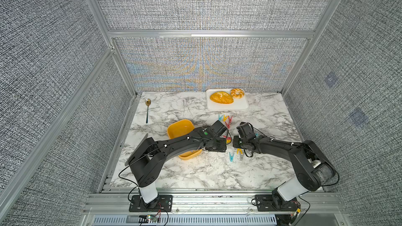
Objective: Put the clothespins into the storage box
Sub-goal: Pick up the clothespin from the center of the board.
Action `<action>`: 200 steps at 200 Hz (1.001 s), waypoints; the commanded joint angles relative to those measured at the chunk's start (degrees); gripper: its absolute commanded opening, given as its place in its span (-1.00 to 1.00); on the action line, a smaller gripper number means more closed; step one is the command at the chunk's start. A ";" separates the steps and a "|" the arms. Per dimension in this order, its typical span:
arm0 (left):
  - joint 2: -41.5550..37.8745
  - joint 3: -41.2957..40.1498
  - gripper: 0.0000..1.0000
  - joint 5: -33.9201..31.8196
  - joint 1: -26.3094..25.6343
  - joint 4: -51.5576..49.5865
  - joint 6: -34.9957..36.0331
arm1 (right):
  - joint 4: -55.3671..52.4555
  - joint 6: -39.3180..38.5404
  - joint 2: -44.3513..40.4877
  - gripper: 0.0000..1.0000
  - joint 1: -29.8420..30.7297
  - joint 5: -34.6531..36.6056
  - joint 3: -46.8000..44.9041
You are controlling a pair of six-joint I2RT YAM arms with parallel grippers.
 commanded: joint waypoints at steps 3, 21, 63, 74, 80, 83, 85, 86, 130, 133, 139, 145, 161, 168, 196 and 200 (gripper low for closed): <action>-1.21 -0.69 0.06 -0.73 0.01 -0.06 0.05 | -0.95 0.81 0.62 -0.62 0.47 0.37 0.43; -2.17 -1.36 0.06 -1.29 0.10 -0.16 0.04 | -0.77 0.99 0.91 -0.71 0.83 0.45 0.42; -6.74 -2.97 0.06 -4.17 1.18 -2.22 0.22 | -1.28 0.84 -1.17 -1.00 2.04 1.31 2.28; -8.69 -3.58 0.06 -5.24 1.86 -2.97 0.31 | -1.77 0.55 -2.12 -1.00 2.40 1.34 3.42; -9.82 -4.08 0.06 -5.83 2.24 -3.35 0.31 | -2.10 0.40 -2.66 -1.00 2.71 1.17 3.76; -10.47 -4.42 0.06 -6.07 2.55 -3.47 0.31 | -2.24 0.33 -2.94 -1.00 2.92 1.04 3.77; -10.92 -4.57 0.06 -6.22 2.75 -3.62 0.31 | -2.37 0.25 -3.09 -1.00 3.03 0.95 5.24; -11.14 -4.67 0.06 -6.33 2.83 -3.65 0.31 | -2.41 0.15 -3.22 -1.00 3.08 0.88 5.65; -22.20 -10.93 0.09 -11.04 8.04 -6.29 -0.86 | -4.70 -2.11 -3.18 -1.00 9.61 -3.22 15.11; -23.06 -11.45 0.10 -11.38 8.45 -6.45 -0.98 | -4.85 -2.14 -2.90 -1.00 10.19 -3.43 15.89; -24.68 -12.44 0.11 -12.13 9.21 -6.81 -1.26 | -5.04 -2.26 -2.24 -1.00 11.42 -3.78 17.48; -26.41 -13.30 0.13 -12.80 9.94 -7.09 -1.52 | -5.36 -2.32 -1.38 -1.00 12.68 -4.28 19.31; -30.80 -16.00 0.17 -15.09 11.39 -7.61 -2.05 | -6.36 -2.50 1.86 -1.00 15.96 -5.26 24.36; -32.54 -16.95 0.20 -15.80 12.08 -8.13 -2.15 | -6.80 -2.73 3.35 -1.00 17.24 -5.64 26.55; -38.69 -20.05 0.25 -17.05 14.86 -11.33 -2.68 | -8.25 -3.25 9.43 -0.89 21.66 -6.16 34.41; -39.46 -20.49 0.26 -17.08 15.13 -11.62 -2.76 | -8.42 -3.36 10.15 -0.83 22.14 -6.07 35.36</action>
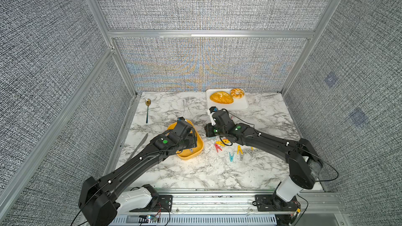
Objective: Put the clothespins into the storage box
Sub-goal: Place the clothespin in the storage box.
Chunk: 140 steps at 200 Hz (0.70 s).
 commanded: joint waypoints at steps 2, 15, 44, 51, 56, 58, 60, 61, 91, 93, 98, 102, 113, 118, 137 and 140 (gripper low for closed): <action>-3.82 -1.95 0.26 -2.61 1.73 -3.16 -0.78 | -2.52 -1.17 3.60 -0.79 2.67 -1.09 4.62; -5.94 -3.07 0.28 -2.70 2.38 -4.12 -0.95 | -3.07 -1.45 5.19 -0.61 3.70 -0.61 6.83; -8.09 -4.36 0.30 -2.63 2.56 -5.57 -1.07 | -2.53 -1.42 4.94 -0.40 4.26 -0.02 7.31; -7.81 -4.46 0.30 -2.00 2.58 -5.53 -1.05 | -2.58 -1.37 4.40 -0.39 4.22 0.45 6.83; -7.40 -4.45 0.30 -1.54 2.58 -5.52 -0.92 | -2.59 -1.37 3.73 -0.38 4.22 0.85 6.38; -7.14 -4.37 0.30 -1.24 2.58 -5.46 -0.84 | -2.59 -1.37 3.45 -0.38 4.22 1.02 6.13; -6.99 -4.40 0.29 -1.02 2.58 -5.45 -0.79 | -2.59 -1.37 3.14 -0.38 4.20 1.20 5.92; -6.79 -4.40 0.29 -0.85 2.58 -5.39 -0.79 | -2.59 -1.37 3.04 -0.38 4.21 1.29 5.75; -1.50 -3.72 0.19 5.12 2.49 -2.79 0.62 | -2.88 -1.44 -2.46 -0.37 4.22 4.63 -0.14; -0.99 -3.64 0.18 5.43 2.49 -2.54 0.63 | -2.93 -1.39 -2.80 -0.37 4.15 4.98 -0.62; 0.05 -3.51 0.16 6.09 2.33 -1.94 0.52 | -3.23 -1.33 -3.95 -0.37 4.04 5.49 -1.70; 0.65 -3.52 0.15 6.51 2.12 -1.50 0.49 | -3.43 -1.24 -4.71 -0.37 3.98 5.93 -2.58; 2.64 -3.21 0.14 7.13 1.36 -0.10 0.39 | -4.07 -0.89 -6.89 -0.37 3.41 6.84 -5.12; 3.43 -2.90 0.13 7.07 0.87 0.24 0.37 | -4.31 -0.65 -7.89 -0.37 3.14 7.16 -6.35; 5.90 -1.25 0.12 6.51 -1.12 0.89 0.28 | -4.63 0.49 -11.83 -0.39 1.80 8.11 -11.18; 6.23 -0.96 0.12 6.44 -1.44 0.98 0.29 | -4.66 0.67 -12.48 -0.39 1.58 8.19 -11.88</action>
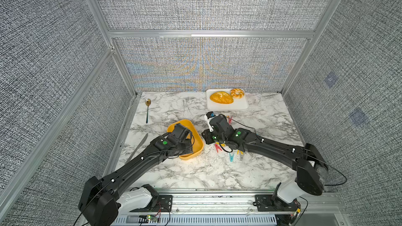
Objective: Put the clothespins into the storage box
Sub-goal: Place the clothespin in the storage box, then pick up the clothespin from the center of the board.
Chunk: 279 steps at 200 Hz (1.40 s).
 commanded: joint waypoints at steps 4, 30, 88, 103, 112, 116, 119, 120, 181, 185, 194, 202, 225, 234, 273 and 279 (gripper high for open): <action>2.42 2.02 0.12 0.84 -2.28 2.87 0.13 | -1.24 1.99 -4.45 -0.39 -1.44 3.12 -5.23; 5.26 3.97 0.12 0.55 -4.90 3.95 -0.08 | -1.99 5.55 -8.36 -0.42 -3.33 5.21 -10.89; 11.36 7.55 0.12 0.63 -9.28 6.47 -0.68 | -2.32 9.31 -11.49 -0.40 -5.57 5.82 -18.77; 12.59 7.71 0.12 0.95 -10.10 7.52 -1.08 | -2.41 10.34 -12.78 -0.30 -6.37 6.23 -22.43; 13.15 7.60 0.12 1.41 -10.37 8.40 -1.29 | -2.31 11.01 -13.62 -0.25 -6.76 6.52 -23.73; 13.39 7.58 0.12 1.51 -10.50 8.69 -1.38 | -2.25 11.37 -13.83 -0.24 -7.00 6.60 -24.26; 13.61 7.66 0.12 1.58 -10.55 8.86 -1.44 | -2.16 11.67 -14.10 -0.23 -7.16 6.65 -24.73; 13.65 7.64 0.12 1.63 -10.62 8.90 -1.46 | -2.14 11.72 -14.17 -0.23 -7.22 6.65 -24.92; 15.44 8.28 0.12 1.87 -11.65 9.89 -1.48 | 1.57 14.80 -12.46 -0.10 -8.30 5.76 -30.11; 15.41 8.24 0.12 1.79 -11.65 9.94 -1.44 | 1.76 14.76 -12.29 -0.11 -8.33 5.77 -30.29; 15.21 8.14 0.12 1.69 -11.74 9.92 -1.44 | 2.10 14.85 -11.83 -0.12 -8.43 5.86 -30.61; 15.13 7.92 0.12 1.62 -11.74 9.90 -1.40 | 2.27 14.94 -11.54 -0.13 -8.44 6.03 -30.70; 14.79 7.41 0.12 1.53 -11.74 9.99 -1.40 | 3.32 15.14 -10.78 -0.16 -8.76 6.15 -31.20; 14.73 7.27 0.12 1.56 -11.74 10.07 -1.40 | 3.56 15.15 -10.29 -0.18 -8.81 6.21 -31.18; 14.72 7.01 0.12 1.51 -11.74 10.10 -1.31 | 4.83 14.93 -8.18 -0.28 -9.03 5.96 -31.15; 14.71 7.00 0.12 1.52 -11.74 10.14 -1.31 | 4.91 14.89 -7.88 -0.30 -9.04 5.88 -31.19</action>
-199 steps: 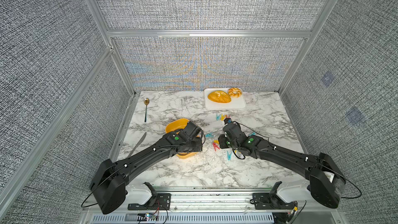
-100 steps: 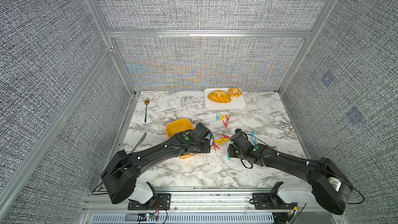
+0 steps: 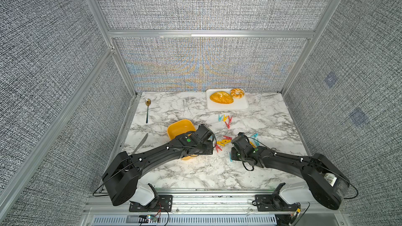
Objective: Put the clothespins into the storage box
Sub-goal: Pick up the clothespin from the center of the board.
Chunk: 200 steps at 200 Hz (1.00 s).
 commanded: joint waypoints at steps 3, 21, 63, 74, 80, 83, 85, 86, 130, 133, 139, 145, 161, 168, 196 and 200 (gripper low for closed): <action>-0.37 -0.19 0.12 -0.09 -0.03 0.27 0.12 | 1.39 0.33 1.01 -0.30 -0.05 0.05 -0.05; -0.43 -0.30 0.12 -0.15 -0.03 0.26 0.07 | 1.71 0.38 1.36 -0.36 -0.05 -0.04 -0.31; -0.90 -0.56 0.12 -0.45 -0.02 0.19 0.05 | 2.08 0.29 0.85 -0.49 -0.08 -0.21 -0.57; -0.97 -0.73 0.12 -0.54 -0.03 0.21 0.05 | 2.18 0.20 0.92 -0.53 -0.08 -0.30 -0.57; -1.02 -0.74 0.12 -0.57 -0.03 0.18 0.05 | 2.17 0.12 0.86 -0.55 -0.06 -0.39 -0.53; -1.00 -0.74 0.12 -0.63 -0.03 0.19 -0.03 | 2.16 0.15 0.93 -0.56 -0.06 -0.43 -0.62; -1.04 -0.80 0.11 -0.69 0.00 0.13 -0.04 | 2.16 0.14 0.92 -0.57 -0.07 -0.44 -0.59; -1.06 -0.82 0.11 -0.70 -0.02 0.11 -0.04 | 2.16 0.17 0.92 -0.57 -0.08 -0.46 -0.54; -2.29 -1.98 0.11 -1.29 -0.03 0.04 -0.69 | 2.34 -0.20 0.54 -0.77 -0.07 -1.72 -0.33; -2.40 -2.17 0.11 -1.32 0.00 0.04 -0.74 | 2.36 -0.19 0.38 -0.78 0.03 -1.79 -0.30; -2.77 -2.35 0.11 -1.66 0.00 -0.19 -0.90 | 2.33 -0.22 0.07 -0.81 0.04 -1.88 -0.06; -3.13 -2.43 0.11 -2.11 -0.03 -0.63 -1.00 | 2.33 -0.32 -0.37 -0.84 0.07 -2.04 0.10; -4.55 -2.72 0.11 -3.59 0.06 -1.96 -1.35 | 2.21 -0.56 -1.34 -0.90 0.08 -2.60 1.33; -5.23 -2.92 0.12 -4.34 0.14 -2.56 -1.42 | 2.14 -0.86 -1.59 -0.91 0.03 -3.01 2.11; -8.51 -3.25 0.14 -7.32 1.03 -5.92 -1.27 | 1.87 -2.63 -1.07 -1.00 0.50 -5.96 7.60; -9.08 -3.36 0.14 -7.50 1.26 -6.36 -1.27 | 1.88 -2.94 -0.80 -1.00 0.58 -6.55 8.72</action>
